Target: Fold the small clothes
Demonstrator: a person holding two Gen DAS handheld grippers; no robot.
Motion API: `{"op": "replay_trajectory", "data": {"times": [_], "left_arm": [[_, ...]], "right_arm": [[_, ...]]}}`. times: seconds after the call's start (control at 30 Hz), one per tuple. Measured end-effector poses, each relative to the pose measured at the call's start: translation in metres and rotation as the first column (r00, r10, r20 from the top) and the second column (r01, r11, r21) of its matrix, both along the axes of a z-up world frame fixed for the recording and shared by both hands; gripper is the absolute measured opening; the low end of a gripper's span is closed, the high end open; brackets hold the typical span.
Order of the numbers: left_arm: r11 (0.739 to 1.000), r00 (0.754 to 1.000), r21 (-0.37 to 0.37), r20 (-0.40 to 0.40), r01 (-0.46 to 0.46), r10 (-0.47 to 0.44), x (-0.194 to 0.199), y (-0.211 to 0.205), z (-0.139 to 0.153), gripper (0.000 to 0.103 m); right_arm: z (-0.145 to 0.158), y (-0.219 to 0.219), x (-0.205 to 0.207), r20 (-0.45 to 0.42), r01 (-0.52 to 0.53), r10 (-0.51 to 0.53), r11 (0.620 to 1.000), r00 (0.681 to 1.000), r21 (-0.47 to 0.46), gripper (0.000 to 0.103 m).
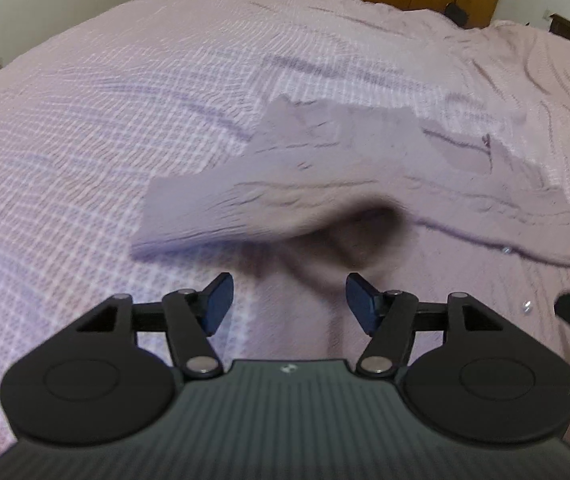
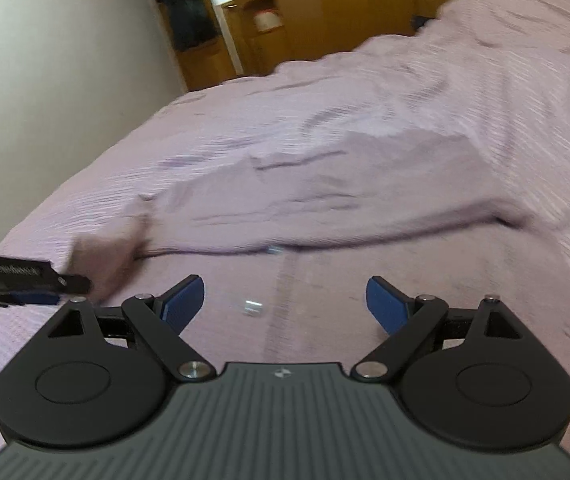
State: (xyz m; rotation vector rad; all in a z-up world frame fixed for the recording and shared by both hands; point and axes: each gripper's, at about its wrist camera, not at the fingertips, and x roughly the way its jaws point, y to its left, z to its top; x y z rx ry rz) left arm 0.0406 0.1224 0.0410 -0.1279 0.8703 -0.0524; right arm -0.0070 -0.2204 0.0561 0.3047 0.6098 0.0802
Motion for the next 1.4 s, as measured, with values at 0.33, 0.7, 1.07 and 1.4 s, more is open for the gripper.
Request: {"op": "replay_trajectory", "data": {"times": [0.33, 0.7, 1.07, 1.4], "left_arm": [[0.999, 0.999, 0.008, -0.005, -0.049, 0.049, -0.013, 0.032, -0.01, 0.064], [0.998, 0.998, -0.019, 0.016, -0.053, 0.053, -0.014, 0.041, -0.01, 0.064], [0.998, 0.999, -0.049, 0.024, -0.037, 0.038, 0.0, 0.037, -0.016, 0.064], [0.999, 0.999, 0.006, 0.021, -0.037, 0.037, 0.011, 0.024, -0.019, 0.064]], "right_arm": [[0.014, 0.088, 0.073, -0.075, -0.206, 0.215, 0.972, 0.974, 0.113, 0.092], [0.004, 0.136, 0.14, -0.163, -0.254, 0.258, 0.966, 0.952, 0.043, 0.068], [0.026, 0.143, 0.162, -0.098, -0.319, 0.316, 0.948, 0.944, -0.018, 0.011], [0.093, 0.126, 0.146, 0.117, -0.258, 0.316, 0.901, 0.942, -0.349, 0.011]]}}
